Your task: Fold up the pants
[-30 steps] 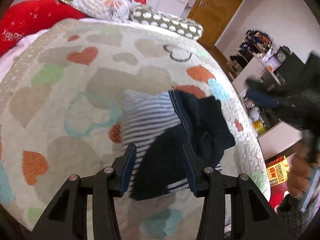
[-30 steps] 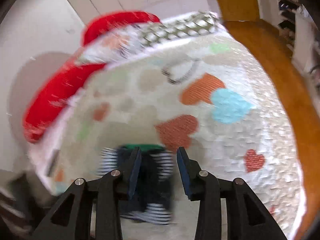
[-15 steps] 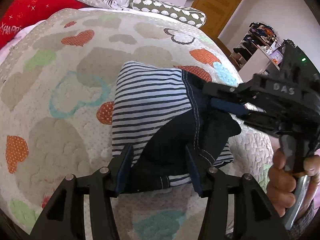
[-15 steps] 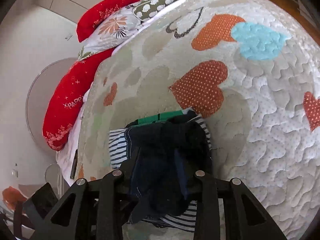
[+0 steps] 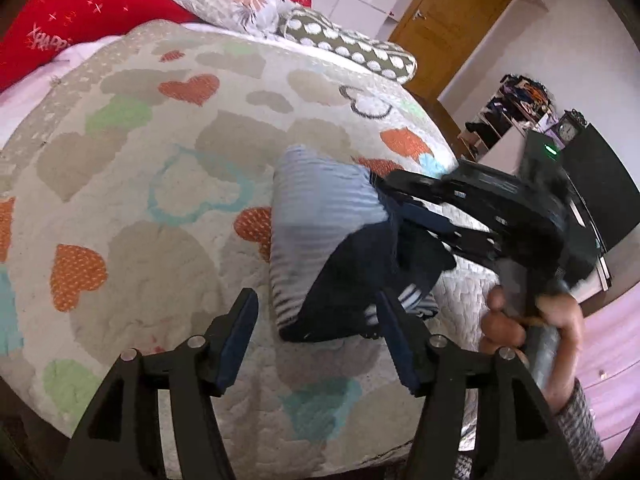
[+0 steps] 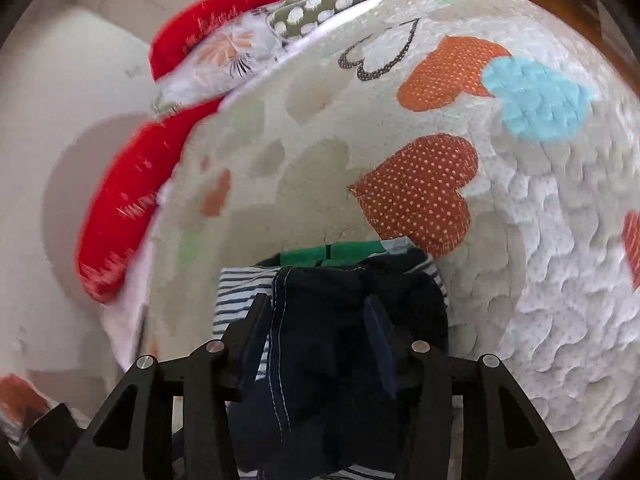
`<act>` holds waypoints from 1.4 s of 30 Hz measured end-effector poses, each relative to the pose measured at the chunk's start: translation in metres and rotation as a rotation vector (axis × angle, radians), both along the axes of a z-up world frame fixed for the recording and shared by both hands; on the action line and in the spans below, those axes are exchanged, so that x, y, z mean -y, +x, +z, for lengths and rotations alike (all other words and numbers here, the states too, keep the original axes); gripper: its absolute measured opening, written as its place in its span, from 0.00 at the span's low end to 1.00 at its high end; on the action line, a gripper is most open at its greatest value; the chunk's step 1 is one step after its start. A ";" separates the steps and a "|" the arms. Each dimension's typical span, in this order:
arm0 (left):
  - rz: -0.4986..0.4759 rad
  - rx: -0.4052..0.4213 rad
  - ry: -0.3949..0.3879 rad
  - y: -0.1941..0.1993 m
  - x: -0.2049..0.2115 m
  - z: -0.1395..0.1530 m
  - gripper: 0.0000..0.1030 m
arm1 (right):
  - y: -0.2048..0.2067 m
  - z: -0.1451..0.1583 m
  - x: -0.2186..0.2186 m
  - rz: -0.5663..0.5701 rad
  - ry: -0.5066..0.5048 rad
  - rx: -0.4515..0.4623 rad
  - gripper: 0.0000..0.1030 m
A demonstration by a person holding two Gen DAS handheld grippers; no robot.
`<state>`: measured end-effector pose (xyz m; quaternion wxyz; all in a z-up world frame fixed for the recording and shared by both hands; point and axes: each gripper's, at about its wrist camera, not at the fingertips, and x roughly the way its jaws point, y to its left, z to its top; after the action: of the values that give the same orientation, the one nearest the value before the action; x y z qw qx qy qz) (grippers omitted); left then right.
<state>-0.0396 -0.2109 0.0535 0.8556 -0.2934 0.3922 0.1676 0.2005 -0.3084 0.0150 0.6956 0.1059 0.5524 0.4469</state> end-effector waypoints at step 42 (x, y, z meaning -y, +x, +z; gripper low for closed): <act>0.261 0.115 0.486 -0.054 0.027 0.096 0.98 | -0.128 0.040 0.051 -0.062 -0.176 0.498 0.67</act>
<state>-0.0939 -0.2377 0.1499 0.8928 -0.1365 0.2503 0.3488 0.0721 -0.3595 0.0546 0.8300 -0.0515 0.3975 0.3879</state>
